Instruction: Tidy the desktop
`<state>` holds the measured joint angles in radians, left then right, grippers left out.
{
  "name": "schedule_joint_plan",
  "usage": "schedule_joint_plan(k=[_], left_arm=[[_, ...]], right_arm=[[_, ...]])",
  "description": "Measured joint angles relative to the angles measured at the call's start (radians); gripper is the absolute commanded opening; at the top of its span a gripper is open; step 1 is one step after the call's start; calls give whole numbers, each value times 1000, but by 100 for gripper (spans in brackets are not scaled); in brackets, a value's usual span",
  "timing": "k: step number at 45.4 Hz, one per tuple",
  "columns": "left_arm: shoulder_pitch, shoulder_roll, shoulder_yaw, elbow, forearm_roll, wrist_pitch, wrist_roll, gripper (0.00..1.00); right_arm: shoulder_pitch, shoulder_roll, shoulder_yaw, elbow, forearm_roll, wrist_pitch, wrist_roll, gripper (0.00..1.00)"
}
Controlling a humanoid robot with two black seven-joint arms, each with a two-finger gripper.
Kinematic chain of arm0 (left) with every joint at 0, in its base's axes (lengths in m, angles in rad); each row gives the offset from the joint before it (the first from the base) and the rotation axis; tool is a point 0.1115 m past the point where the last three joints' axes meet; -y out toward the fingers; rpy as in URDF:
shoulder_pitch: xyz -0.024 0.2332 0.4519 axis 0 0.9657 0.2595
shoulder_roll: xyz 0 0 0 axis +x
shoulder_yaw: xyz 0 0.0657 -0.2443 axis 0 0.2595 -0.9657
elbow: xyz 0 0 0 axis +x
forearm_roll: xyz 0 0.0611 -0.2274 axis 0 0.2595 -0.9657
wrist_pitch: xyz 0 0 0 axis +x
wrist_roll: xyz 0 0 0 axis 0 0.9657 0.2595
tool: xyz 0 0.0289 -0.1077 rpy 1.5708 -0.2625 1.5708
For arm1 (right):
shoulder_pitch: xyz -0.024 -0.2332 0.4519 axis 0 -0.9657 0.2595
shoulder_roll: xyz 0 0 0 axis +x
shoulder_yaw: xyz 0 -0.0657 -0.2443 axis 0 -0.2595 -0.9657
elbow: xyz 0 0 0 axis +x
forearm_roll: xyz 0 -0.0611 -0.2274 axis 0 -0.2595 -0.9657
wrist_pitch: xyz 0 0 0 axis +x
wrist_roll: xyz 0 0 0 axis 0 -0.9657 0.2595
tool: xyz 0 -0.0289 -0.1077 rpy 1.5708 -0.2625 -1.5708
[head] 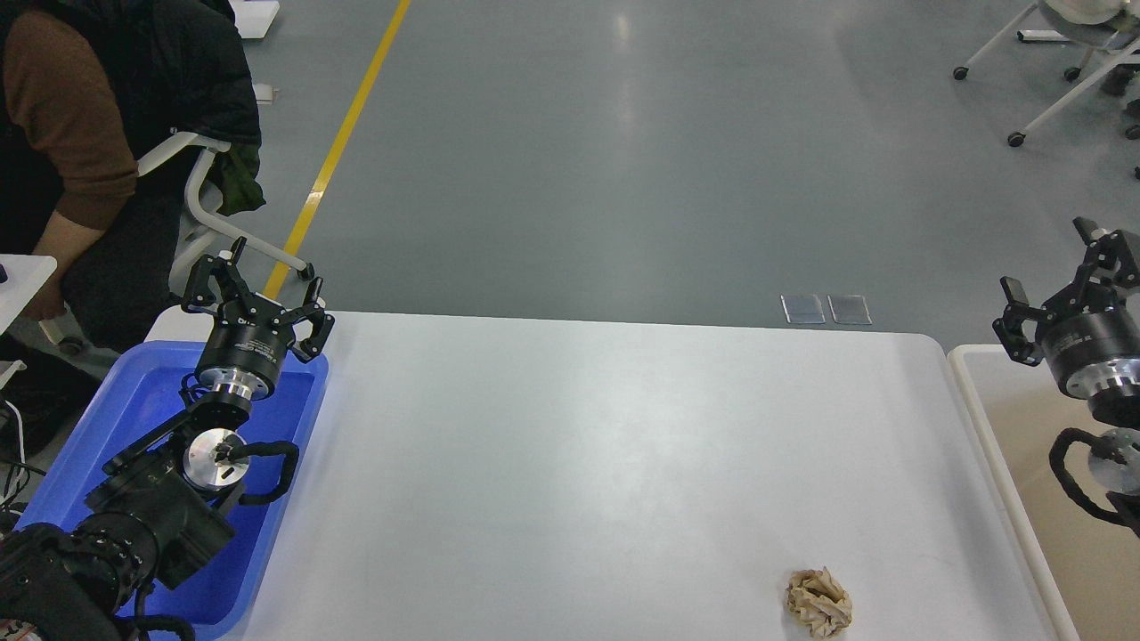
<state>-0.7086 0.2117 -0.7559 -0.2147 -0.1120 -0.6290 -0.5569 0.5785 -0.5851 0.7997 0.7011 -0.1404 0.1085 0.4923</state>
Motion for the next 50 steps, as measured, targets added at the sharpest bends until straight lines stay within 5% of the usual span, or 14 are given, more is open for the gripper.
schedule_joint_plan(k=[24,50], left_arm=[[0,0,0,0,0,0,0,100],[0,0,1,0,0,0,0,100]], right_arm=[[203,-176,-523,85,-224,-5,0,100],[286,-386,-662,351,-943,-10,-3,100]])
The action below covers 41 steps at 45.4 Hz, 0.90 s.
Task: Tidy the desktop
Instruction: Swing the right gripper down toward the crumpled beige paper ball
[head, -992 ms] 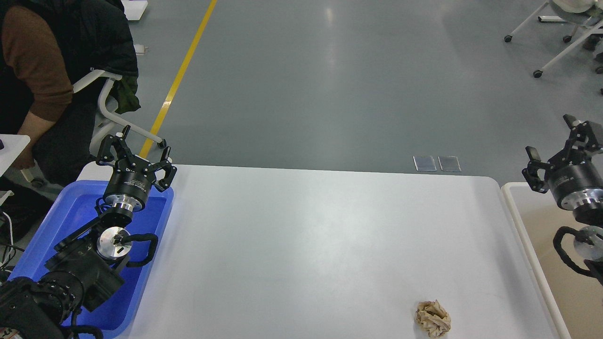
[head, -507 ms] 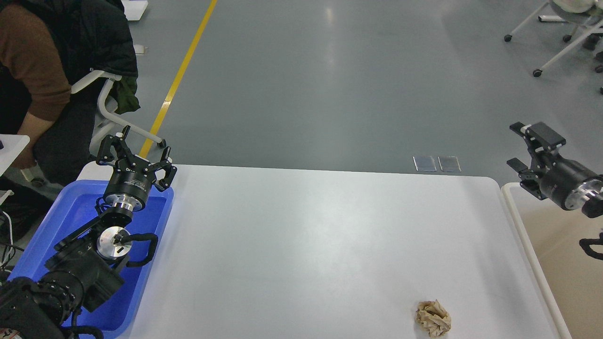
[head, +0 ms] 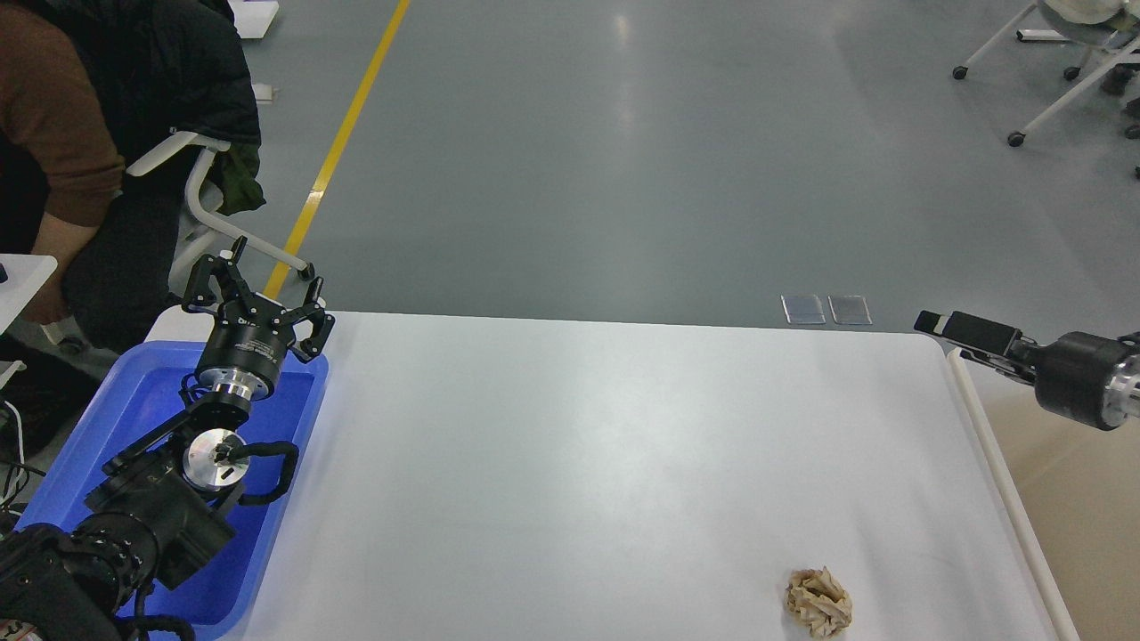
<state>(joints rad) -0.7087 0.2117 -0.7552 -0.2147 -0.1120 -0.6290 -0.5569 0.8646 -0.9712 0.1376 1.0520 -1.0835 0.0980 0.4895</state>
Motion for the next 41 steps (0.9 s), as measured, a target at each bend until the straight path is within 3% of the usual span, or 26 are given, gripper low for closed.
schedule_joint_plan(k=[21,41], left_arm=[[0,0,0,0,0,0,0,100],[0,0,1,0,0,0,0,100]], right_arm=[[63,-32,-158,138,-337,0,0,100],[101,82,-328,175,-451,0,1,100]])
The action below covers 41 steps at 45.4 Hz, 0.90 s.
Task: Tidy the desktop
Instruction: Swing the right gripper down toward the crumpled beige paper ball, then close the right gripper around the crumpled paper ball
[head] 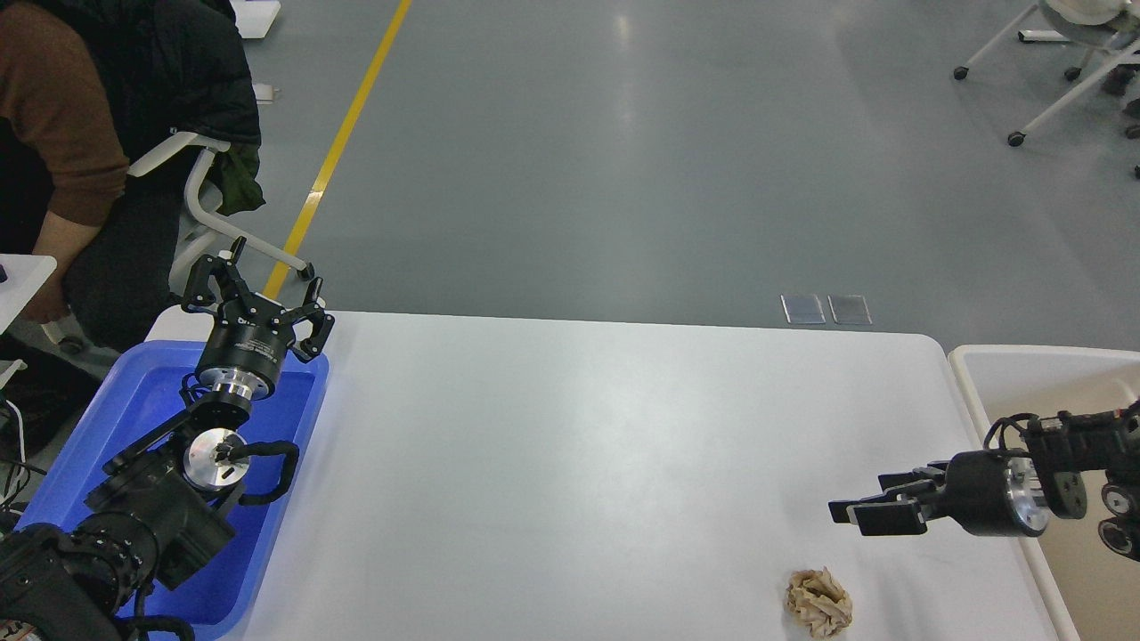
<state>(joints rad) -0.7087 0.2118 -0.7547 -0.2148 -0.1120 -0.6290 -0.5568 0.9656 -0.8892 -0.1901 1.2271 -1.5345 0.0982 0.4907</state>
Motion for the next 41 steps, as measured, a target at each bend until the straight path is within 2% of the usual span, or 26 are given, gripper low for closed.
schedule_joint_plan(k=[41], left_arm=[[0,0,0,0,0,0,0,100]], right_arm=[[-67,117,-80,-31,-19,-6,-1,100]])
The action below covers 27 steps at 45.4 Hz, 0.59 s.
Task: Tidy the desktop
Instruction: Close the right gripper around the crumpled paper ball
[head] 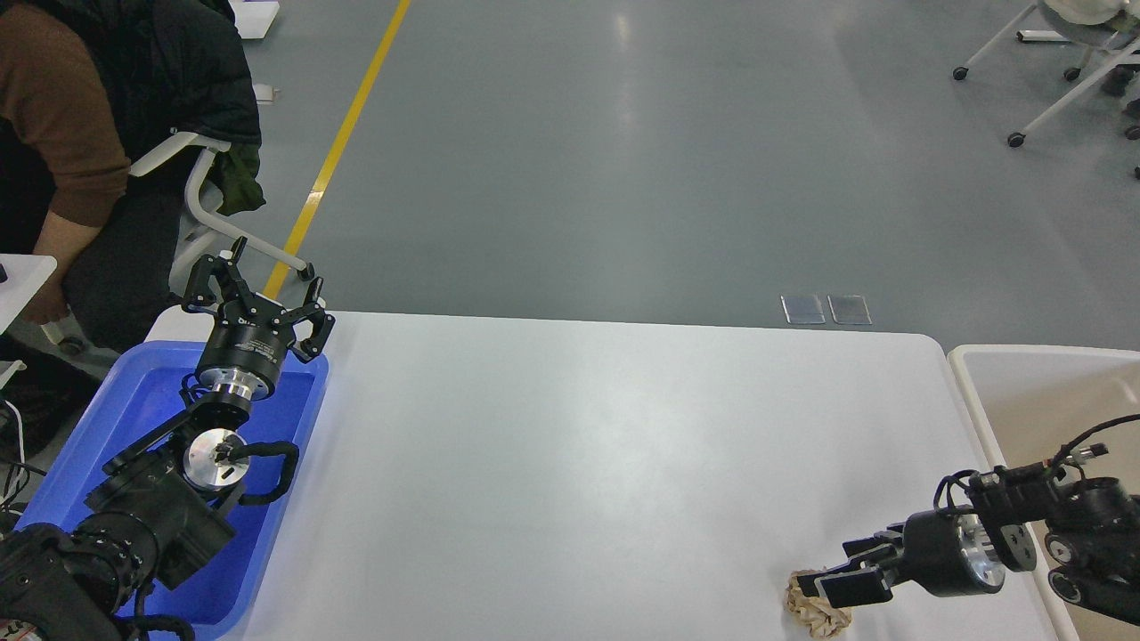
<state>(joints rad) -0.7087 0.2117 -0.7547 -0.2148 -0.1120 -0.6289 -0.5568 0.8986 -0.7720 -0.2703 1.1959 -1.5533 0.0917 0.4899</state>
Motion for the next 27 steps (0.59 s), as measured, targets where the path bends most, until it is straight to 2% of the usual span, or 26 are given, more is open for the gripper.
schedule_joint_plan(k=[27], left_arm=[[0,0,0,0,0,0,0,100]], right_arm=[[-82,52,1,-73,1,-63,0,100]])
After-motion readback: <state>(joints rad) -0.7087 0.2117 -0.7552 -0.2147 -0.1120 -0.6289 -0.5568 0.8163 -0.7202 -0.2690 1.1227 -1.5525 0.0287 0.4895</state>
